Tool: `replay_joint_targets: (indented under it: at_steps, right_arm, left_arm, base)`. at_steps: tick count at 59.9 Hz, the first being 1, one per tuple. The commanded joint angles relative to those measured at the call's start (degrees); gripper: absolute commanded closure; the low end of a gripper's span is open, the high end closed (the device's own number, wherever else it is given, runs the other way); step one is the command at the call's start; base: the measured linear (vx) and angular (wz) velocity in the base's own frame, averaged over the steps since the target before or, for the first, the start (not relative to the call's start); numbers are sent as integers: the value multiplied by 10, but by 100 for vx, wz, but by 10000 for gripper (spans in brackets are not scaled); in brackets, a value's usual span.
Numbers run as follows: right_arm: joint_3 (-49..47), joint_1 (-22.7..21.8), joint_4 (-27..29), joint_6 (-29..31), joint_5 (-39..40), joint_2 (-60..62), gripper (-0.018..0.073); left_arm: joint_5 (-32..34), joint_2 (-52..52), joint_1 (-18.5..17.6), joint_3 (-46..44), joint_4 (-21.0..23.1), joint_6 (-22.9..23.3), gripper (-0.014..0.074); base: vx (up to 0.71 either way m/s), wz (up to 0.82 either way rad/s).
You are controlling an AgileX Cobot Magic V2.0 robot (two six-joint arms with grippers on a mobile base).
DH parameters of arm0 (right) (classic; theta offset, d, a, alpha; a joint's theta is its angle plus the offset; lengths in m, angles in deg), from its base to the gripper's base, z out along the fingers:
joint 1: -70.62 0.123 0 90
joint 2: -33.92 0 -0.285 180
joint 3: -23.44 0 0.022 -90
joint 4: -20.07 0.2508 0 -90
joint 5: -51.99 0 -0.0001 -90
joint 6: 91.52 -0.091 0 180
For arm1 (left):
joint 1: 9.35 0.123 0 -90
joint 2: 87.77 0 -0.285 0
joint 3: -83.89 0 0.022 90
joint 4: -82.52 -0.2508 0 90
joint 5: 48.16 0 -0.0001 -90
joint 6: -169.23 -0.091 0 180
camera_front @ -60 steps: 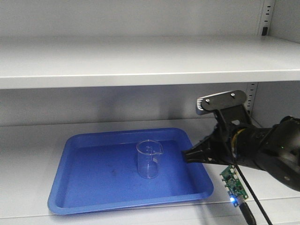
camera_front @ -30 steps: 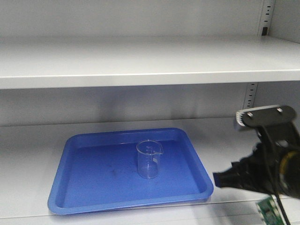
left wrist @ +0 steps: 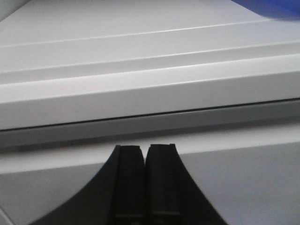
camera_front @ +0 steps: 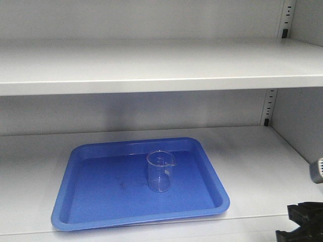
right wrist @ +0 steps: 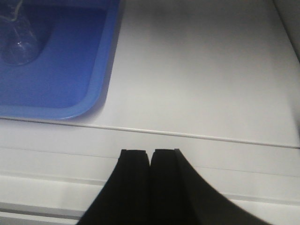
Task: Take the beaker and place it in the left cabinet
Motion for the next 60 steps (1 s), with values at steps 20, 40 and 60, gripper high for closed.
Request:
replay_joint_targets:
  at_steps: [20,40,60]
  right_arm:
    - [-15,-1,-21,-2,28,27,564]
    - [-15,-1,-21,-2,27,27,564]
    - [-15,-1,74,70,38,40,564]
  left_arm:
    - [43,-6,-3,-9,-2,2,593]
    - [43,-6,-3,-9,-2,2,593]
    - [43,-6,-3,-9,-2,2,593]
  base:
    - [0,0]
    - [0,0]
    - [0,0]
